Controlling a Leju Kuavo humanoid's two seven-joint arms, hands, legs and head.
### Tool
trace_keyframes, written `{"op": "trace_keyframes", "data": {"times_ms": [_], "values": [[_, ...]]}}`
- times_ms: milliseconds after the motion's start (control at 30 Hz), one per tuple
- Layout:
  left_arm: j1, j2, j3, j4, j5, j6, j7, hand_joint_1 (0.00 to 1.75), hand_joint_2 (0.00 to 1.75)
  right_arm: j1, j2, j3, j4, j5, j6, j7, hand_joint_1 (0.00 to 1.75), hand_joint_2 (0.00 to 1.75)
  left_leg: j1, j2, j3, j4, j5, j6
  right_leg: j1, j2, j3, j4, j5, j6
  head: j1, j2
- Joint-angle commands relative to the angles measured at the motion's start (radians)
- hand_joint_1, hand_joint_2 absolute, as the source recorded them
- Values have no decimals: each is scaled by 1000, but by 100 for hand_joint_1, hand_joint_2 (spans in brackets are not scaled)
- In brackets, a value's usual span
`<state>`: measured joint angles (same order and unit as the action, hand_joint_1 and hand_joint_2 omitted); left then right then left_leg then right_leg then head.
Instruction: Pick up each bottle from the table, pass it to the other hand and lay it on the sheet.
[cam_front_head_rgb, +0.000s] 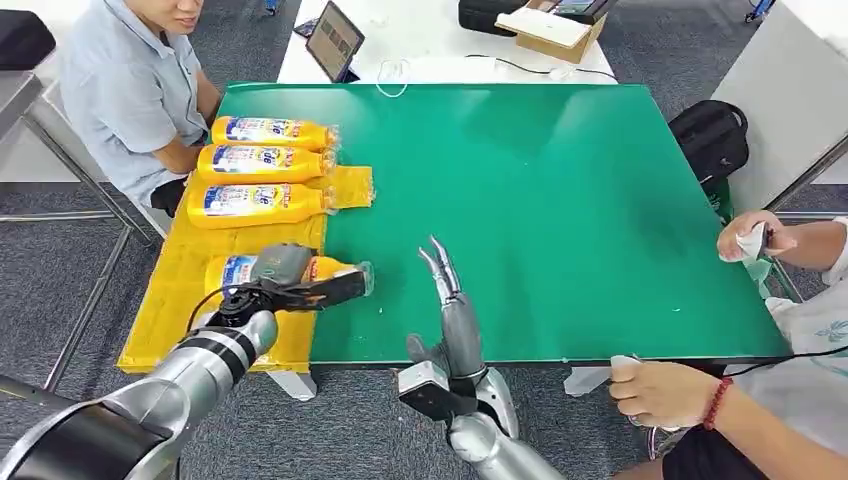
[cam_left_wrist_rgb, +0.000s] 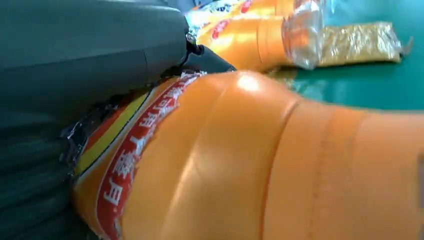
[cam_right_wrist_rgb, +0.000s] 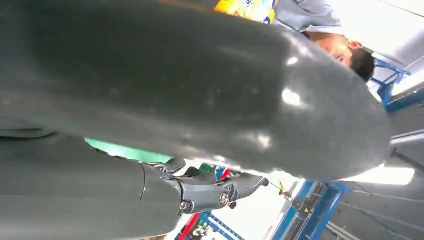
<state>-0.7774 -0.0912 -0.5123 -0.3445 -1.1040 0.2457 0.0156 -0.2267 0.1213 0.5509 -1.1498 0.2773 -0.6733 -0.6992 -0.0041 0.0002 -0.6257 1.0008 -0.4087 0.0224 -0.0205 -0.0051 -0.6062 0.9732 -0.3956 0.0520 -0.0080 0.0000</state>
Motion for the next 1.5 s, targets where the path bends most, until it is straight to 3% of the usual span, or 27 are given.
{"op": "trace_keyframes", "data": {"times_ms": [33,200,233,267,300,333,667,1133,1233,1400,1500], "values": [[13,-11,-26,77,5,-14,8,175,175,-39,-16,30,63,-3,6,1,0,0,0,2,5,-1,-1,-1,0,2,4,-1,-1,-1,0,0],[16,-21,2,75,23,-5,7,171,175,-37,-12,25,69,-6,14,1,0,0,1,2,8,-1,-3,-2,1,3,8,-2,-2,-3,0,0],[17,-23,15,74,36,-9,-1,141,175,-35,-12,25,69,-6,13,1,0,0,2,3,10,0,-4,-2,2,3,10,-2,-3,-3,0,0],[19,-25,37,73,57,-14,-16,45,175,-34,-11,22,68,-7,12,1,0,0,1,2,9,-1,-3,-2,2,3,9,-2,-2,-3,0,0],[22,-28,68,70,85,-22,-41,12,175,-31,-11,18,64,-12,13,1,0,0,1,2,8,-1,-3,-2,2,3,8,-2,-2,-3,0,0],[25,-31,91,67,108,-26,-59,0,175,-30,-12,17,62,-13,14,1,0,0,1,2,7,-1,-2,-1,1,2,7,-1,-1,-2,0,0],[73,-79,421,-15,520,-259,-407,0,175,-42,-36,51,80,-37,4,1,0,0,1,-1,9,-1,-2,-1,1,1,11,-2,-2,-2,0,0],[154,-76,455,-205,599,-107,-559,0,175,-26,-55,50,62,-35,-18,1,0,0,1,-2,6,0,-2,-1,1,0,7,-1,-2,-2,0,0],[235,-92,465,-407,699,-8,-636,0,175,-28,-50,53,62,-28,-23,1,0,0,1,-3,5,0,-1,-1,1,-1,7,-1,-2,-1,0,0],[391,-114,432,-764,948,18,-677,0,175,-2,-27,3,-11,15,-25,1,0,0,1,-2,4,0,-2,-1,1,0,5,0,-2,-2,0,0],[413,-117,425,-810,1001,16,-676,0,175,9,-22,-23,-42,28,-25,1,0,0,1,-1,5,2,-4,-1,1,1,7,1,-4,-3,0,0]]}}
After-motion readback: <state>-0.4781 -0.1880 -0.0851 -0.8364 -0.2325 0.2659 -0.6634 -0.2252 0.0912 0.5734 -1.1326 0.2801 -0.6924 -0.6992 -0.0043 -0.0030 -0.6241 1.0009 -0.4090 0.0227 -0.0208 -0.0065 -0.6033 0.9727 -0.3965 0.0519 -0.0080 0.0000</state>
